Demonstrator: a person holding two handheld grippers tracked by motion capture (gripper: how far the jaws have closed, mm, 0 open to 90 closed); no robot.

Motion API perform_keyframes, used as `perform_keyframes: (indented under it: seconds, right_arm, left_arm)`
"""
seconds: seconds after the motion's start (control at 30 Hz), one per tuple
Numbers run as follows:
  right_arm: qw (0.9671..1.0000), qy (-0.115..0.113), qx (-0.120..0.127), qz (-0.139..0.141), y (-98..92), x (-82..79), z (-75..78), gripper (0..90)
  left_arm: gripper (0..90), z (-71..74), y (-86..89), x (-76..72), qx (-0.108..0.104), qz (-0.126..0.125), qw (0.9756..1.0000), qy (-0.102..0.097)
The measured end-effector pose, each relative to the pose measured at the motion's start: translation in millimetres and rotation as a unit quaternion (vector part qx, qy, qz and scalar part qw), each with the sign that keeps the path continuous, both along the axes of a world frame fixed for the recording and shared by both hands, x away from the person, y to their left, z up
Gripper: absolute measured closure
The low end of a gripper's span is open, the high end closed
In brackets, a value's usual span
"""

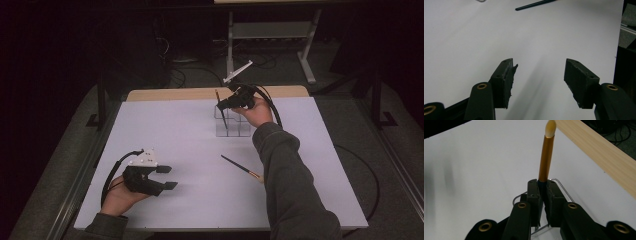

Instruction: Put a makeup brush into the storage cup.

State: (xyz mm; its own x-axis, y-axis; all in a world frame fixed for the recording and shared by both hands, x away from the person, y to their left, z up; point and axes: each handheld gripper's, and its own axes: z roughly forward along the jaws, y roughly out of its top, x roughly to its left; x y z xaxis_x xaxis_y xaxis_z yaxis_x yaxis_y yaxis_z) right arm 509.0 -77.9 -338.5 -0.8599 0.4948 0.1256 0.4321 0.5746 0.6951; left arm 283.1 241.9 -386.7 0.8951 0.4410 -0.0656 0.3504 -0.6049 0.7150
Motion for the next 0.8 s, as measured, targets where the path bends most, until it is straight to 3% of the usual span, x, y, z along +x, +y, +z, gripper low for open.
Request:
perform_keyframes:
  seconds: [0.03,0.13,0.2,0.33,0.53,0.6,0.8]
  right_arm:
    - [1.0000,0.009,0.002,-0.004,0.5,-1.0,0.0,81.7]
    - [1.0000,0.001,-0.002,0.001,-0.3,0.1,-2.4,81.7]
    - [0.9999,0.011,0.001,-0.005,0.3,-1.2,-3.0,81.7]
    - [1.0000,0.006,-0.002,-0.003,-0.6,-0.2,-6.3,81.4]
    - [0.9997,0.016,-0.007,-0.017,-2.1,-2.2,-7.5,73.2]
    - [0.9998,0.004,-0.012,-0.012,-5.0,-1.2,-8.1,72.1]
    - [0.9997,0.011,0.000,-0.023,-11.1,-6.9,-2.9,70.0]
  left_arm:
    - [40.5,0.1,0.0,-0.1,0.001,0.001,1.0000,-0.002]
    - [40.9,1.0,1.0,-0.2,-0.002,0.003,1.0000,-0.005]
    - [40.9,0.9,1.1,-0.4,-0.003,0.004,1.0000,-0.003]
    - [40.7,-0.5,-0.1,-0.4,-0.002,0.005,1.0000,0.001]
    - [40.6,-1.0,0.1,-0.1,-0.004,0.007,1.0000,0.001]
    - [40.5,-1.2,-0.1,0.3,-0.001,0.005,1.0000,-0.001]
    - [40.2,-2.5,-1.6,0.4,-0.002,0.003,1.0000,0.001]
